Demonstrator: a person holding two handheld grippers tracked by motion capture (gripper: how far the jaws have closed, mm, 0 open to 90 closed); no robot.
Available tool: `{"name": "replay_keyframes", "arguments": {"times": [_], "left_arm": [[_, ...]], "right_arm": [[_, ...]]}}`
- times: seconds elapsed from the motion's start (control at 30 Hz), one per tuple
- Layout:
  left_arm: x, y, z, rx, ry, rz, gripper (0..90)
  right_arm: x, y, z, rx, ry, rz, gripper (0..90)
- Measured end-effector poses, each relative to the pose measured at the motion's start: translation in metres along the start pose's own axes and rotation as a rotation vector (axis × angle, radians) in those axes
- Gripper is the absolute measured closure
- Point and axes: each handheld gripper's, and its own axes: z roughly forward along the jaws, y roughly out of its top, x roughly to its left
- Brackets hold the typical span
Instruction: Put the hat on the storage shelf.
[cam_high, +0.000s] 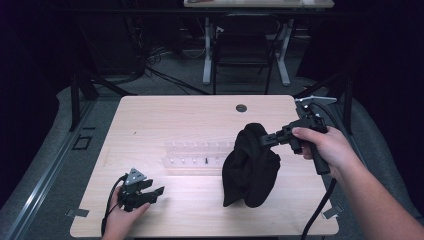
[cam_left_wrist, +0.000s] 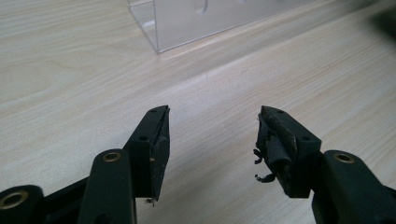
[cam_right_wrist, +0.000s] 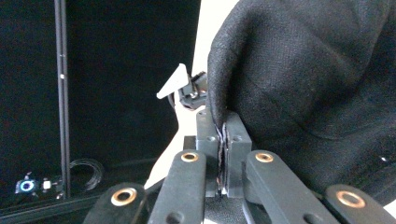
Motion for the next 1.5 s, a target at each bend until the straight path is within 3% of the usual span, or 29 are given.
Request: {"name": "replay_keyframes", "arguments": {"times": [0.3,0.9,1.23,1.5], "left_arm": [[0.0,0.0,0.0,-0.001,-0.002,0.0,44.3],[-0.001,0.0,0.0,-0.004,-0.013,-0.007,43.8],[0.0,0.001,0.0,-0.005,-0.015,-0.007,43.7],[0.0,0.001,0.001,-0.004,-0.018,-0.005,43.8]], "right_arm": [[0.018,0.007,0.001,-0.02,0.039,-0.023,88.0],[0.054,0.029,0.008,-0.035,0.051,-0.078,88.0],[0.062,0.045,0.02,-0.054,0.033,-0.093,88.0],[0.06,0.058,0.028,-0.071,0.02,-0.096,88.0]]}}
